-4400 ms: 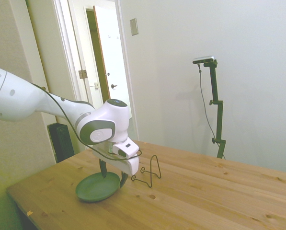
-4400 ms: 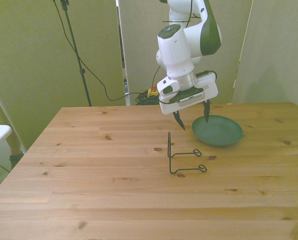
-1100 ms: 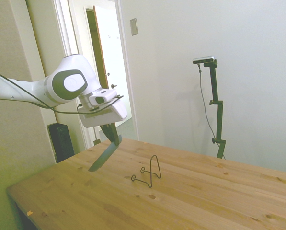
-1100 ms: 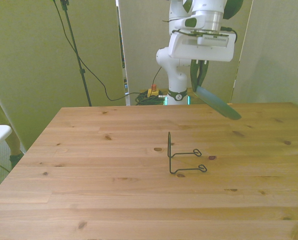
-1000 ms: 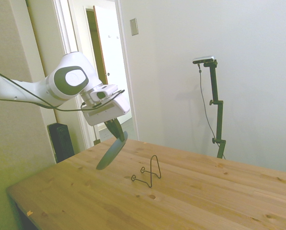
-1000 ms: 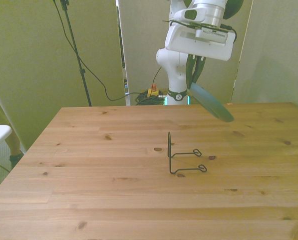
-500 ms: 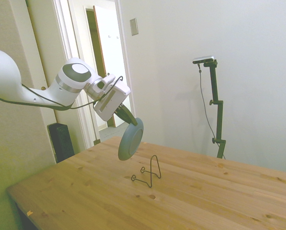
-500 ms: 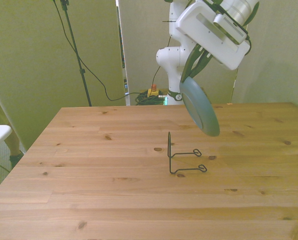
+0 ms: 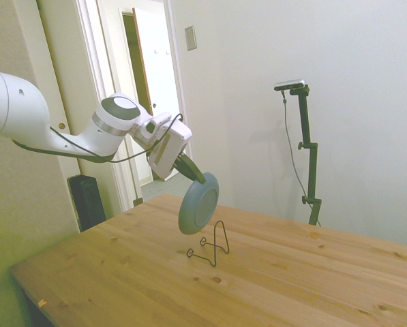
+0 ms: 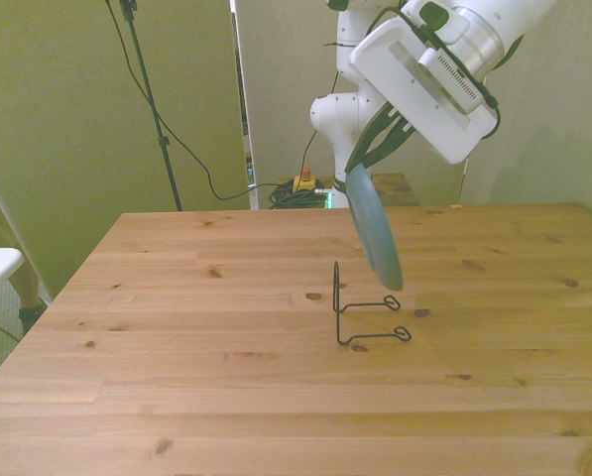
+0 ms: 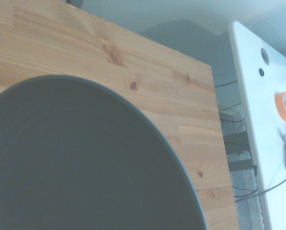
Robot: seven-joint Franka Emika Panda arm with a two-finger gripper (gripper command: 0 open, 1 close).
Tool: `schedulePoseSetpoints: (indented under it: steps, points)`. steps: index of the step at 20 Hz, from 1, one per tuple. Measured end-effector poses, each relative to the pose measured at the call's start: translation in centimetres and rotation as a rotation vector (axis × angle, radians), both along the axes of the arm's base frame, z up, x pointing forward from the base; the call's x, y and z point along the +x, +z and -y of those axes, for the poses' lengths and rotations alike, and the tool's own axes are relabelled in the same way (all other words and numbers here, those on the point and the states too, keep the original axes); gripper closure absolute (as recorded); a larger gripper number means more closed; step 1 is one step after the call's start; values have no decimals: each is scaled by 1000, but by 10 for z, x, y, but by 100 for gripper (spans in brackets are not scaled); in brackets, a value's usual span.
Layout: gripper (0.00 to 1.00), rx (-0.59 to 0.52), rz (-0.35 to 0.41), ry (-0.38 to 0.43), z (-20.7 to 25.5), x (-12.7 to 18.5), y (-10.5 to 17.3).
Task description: Load the plate
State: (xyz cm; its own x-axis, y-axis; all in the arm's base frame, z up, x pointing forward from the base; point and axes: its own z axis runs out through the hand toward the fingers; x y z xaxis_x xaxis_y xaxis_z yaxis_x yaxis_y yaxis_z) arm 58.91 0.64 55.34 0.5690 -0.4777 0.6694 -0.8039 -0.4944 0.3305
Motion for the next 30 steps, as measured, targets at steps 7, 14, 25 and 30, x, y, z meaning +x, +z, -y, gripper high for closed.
schedulePoseSetpoints:
  steps: [7,14,25,30]
  points:
    - [100,-74,-45,4,-9,16,-43]
    - [100,-94,-59,-1,-18,21,-62]
    - [0,-89,-47,-19,-19,25,-76]
    - [0,-87,-46,-22,-14,26,-79]
